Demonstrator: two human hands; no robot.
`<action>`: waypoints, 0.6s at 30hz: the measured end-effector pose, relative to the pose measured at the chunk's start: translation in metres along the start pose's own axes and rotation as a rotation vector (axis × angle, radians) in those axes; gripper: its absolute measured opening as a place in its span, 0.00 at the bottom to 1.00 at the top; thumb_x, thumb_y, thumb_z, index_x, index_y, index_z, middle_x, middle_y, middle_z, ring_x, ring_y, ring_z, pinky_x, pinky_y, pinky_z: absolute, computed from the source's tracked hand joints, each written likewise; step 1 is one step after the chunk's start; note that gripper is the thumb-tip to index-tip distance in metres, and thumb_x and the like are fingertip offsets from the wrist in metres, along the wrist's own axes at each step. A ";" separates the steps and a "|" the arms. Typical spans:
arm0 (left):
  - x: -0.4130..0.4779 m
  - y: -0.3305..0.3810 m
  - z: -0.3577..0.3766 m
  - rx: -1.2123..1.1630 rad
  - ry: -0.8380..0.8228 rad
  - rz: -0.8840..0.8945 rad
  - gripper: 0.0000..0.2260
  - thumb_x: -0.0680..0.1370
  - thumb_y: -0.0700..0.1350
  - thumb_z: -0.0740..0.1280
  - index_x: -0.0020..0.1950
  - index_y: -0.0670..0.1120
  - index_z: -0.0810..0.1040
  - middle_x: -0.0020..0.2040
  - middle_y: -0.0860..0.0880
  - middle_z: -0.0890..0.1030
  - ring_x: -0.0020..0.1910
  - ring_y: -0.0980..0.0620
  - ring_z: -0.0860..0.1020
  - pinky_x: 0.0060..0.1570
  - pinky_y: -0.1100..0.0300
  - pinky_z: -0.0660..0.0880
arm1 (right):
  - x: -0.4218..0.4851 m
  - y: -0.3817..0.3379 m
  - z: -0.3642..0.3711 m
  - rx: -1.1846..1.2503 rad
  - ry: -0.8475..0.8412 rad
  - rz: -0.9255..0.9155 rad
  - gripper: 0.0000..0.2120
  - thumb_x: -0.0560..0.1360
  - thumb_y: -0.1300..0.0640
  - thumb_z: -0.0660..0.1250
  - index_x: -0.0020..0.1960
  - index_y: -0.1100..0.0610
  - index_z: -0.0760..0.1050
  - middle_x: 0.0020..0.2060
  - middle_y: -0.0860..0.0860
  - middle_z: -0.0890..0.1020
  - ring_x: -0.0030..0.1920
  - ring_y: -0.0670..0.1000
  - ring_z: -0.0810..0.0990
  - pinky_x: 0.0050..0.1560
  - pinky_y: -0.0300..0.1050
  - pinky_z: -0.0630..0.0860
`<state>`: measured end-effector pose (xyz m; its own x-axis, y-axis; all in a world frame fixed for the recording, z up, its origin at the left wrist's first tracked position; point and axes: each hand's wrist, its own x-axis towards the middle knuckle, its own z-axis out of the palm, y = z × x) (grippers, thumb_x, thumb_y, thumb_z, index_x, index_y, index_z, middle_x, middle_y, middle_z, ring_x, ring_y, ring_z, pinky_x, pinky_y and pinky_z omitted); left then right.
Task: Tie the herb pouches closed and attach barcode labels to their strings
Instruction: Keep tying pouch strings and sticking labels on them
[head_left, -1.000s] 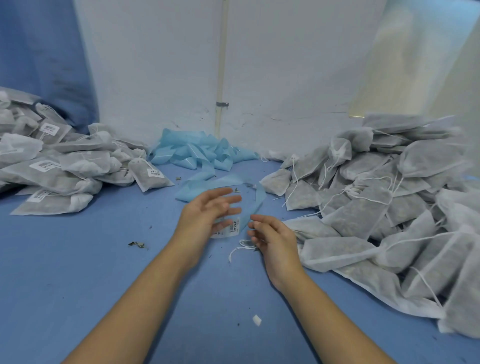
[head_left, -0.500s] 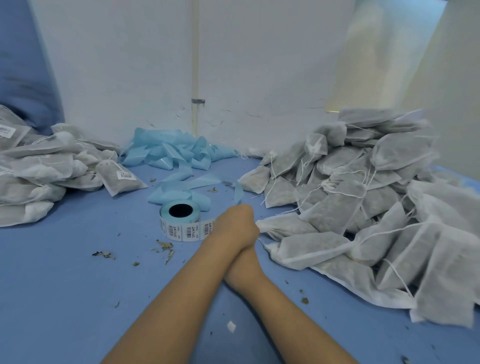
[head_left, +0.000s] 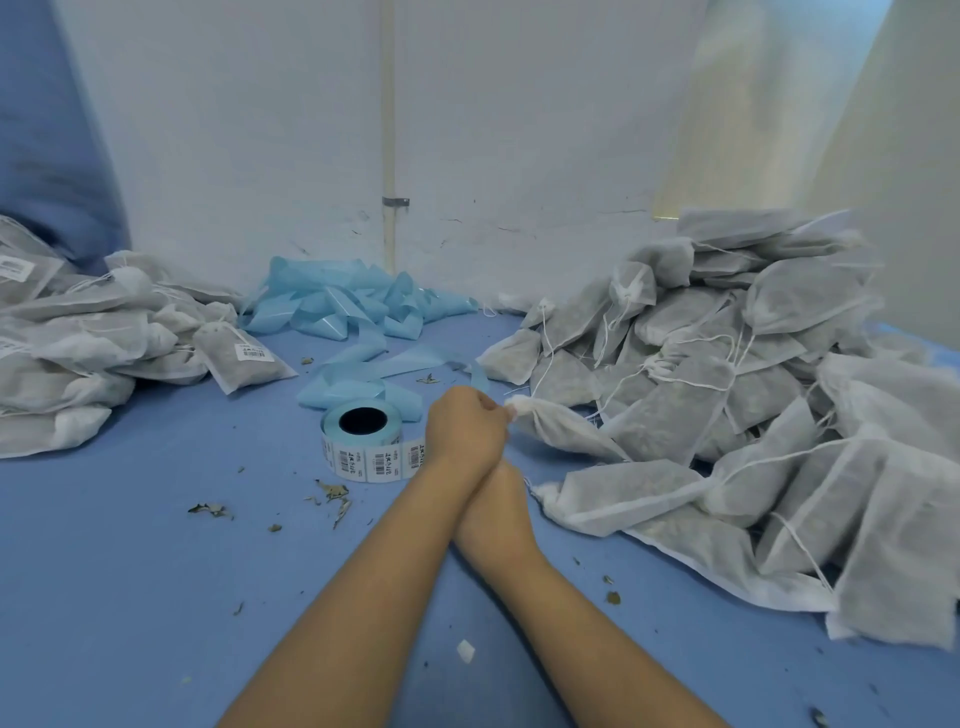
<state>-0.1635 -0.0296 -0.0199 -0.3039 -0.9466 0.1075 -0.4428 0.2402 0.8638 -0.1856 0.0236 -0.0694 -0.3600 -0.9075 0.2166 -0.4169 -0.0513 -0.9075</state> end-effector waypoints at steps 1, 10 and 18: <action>0.001 0.002 -0.003 -0.139 -0.010 -0.037 0.14 0.77 0.45 0.68 0.32 0.44 0.77 0.30 0.48 0.77 0.29 0.50 0.70 0.32 0.59 0.67 | 0.001 -0.002 -0.002 -0.064 0.119 -0.013 0.18 0.74 0.69 0.61 0.29 0.53 0.69 0.25 0.45 0.73 0.30 0.42 0.65 0.28 0.37 0.61; -0.022 0.000 -0.025 -0.670 -0.105 -0.086 0.09 0.80 0.37 0.61 0.43 0.42 0.79 0.23 0.53 0.66 0.19 0.59 0.62 0.20 0.69 0.61 | 0.002 -0.003 -0.013 0.316 0.618 -0.009 0.13 0.75 0.65 0.60 0.36 0.53 0.75 0.31 0.46 0.78 0.33 0.44 0.74 0.39 0.40 0.71; -0.042 -0.042 -0.023 -0.748 -0.153 -0.147 0.15 0.77 0.31 0.57 0.52 0.48 0.77 0.22 0.51 0.64 0.20 0.57 0.60 0.20 0.66 0.57 | 0.005 -0.001 -0.009 0.311 0.330 -0.002 0.07 0.75 0.62 0.67 0.39 0.56 0.79 0.30 0.44 0.80 0.33 0.42 0.76 0.37 0.33 0.72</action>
<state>-0.1126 -0.0049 -0.0490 -0.4230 -0.9044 -0.0557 0.1827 -0.1453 0.9724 -0.1940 0.0228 -0.0642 -0.6276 -0.7281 0.2756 -0.1656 -0.2210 -0.9611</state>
